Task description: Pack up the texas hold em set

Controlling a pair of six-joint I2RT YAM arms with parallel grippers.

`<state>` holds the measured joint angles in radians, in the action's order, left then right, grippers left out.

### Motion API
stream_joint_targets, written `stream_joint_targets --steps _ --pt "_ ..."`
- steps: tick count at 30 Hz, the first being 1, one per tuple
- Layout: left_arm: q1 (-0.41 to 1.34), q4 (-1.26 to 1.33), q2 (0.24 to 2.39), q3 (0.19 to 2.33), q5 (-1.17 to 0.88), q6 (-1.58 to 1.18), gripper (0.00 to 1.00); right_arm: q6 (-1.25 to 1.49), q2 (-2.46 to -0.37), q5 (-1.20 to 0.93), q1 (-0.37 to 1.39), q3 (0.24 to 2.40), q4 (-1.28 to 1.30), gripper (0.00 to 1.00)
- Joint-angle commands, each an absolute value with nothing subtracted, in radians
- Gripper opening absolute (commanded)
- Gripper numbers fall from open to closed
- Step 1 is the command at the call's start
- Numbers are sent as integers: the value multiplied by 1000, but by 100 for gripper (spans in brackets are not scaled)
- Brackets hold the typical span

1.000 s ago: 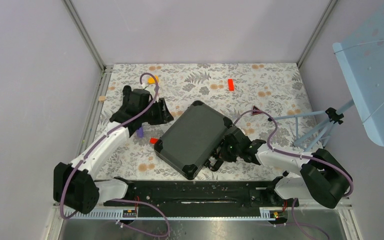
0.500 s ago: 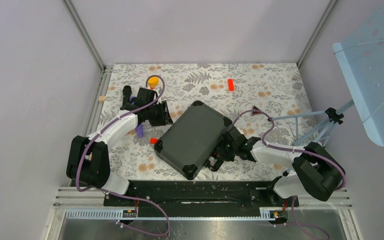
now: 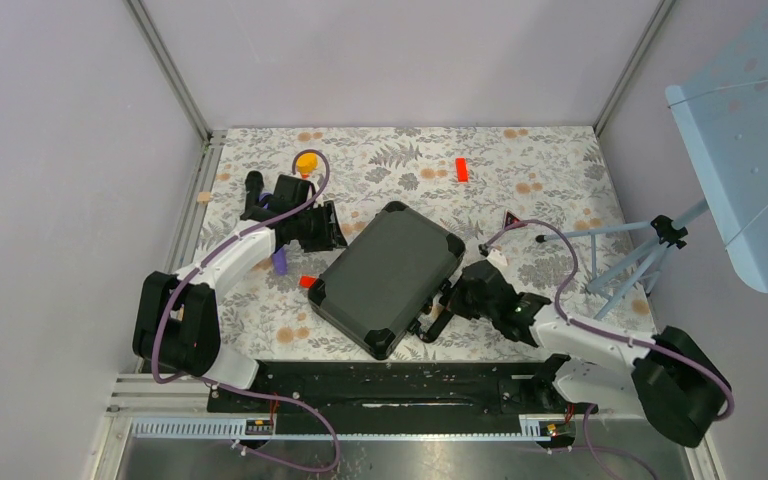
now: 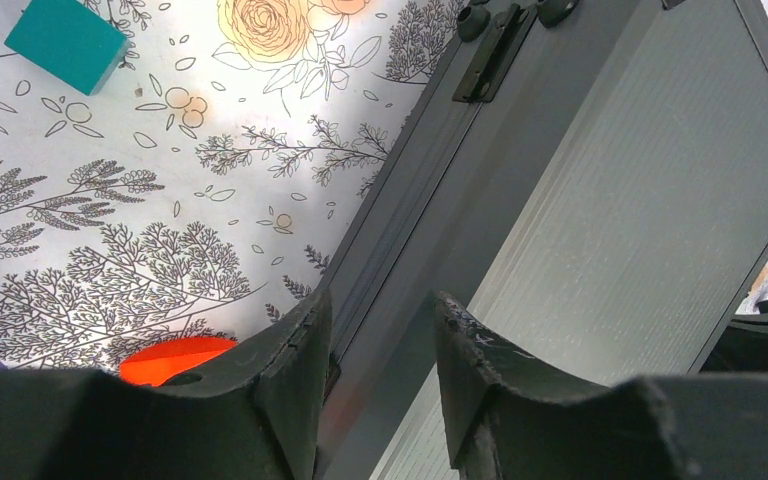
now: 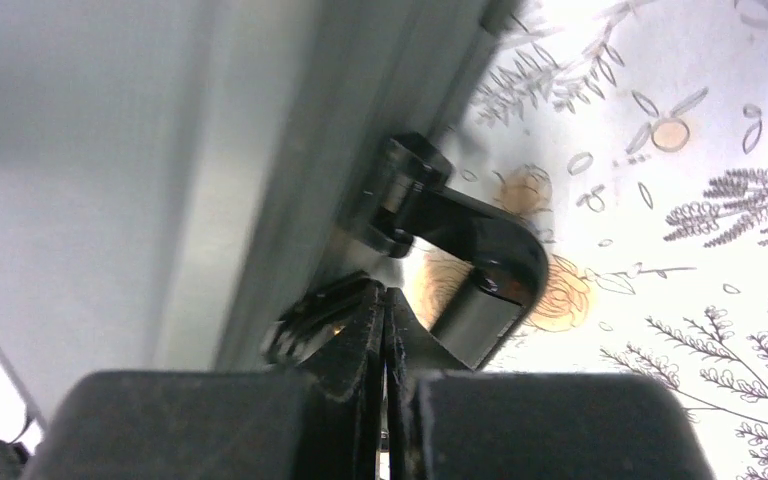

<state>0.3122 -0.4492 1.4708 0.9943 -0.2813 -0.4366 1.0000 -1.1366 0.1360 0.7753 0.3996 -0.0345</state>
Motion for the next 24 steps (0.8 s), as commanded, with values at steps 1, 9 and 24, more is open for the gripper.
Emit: stream_joint_targets --steps 1,9,24 --pt "318 -445 1438 998 -312 -428 42 950 -1041 233 775 409 -24 0" --pt "318 -407 1277 954 -282 -415 43 858 -916 202 774 416 86 8" --pt "317 -499 765 763 -154 -426 94 747 -483 469 773 508 542 97"
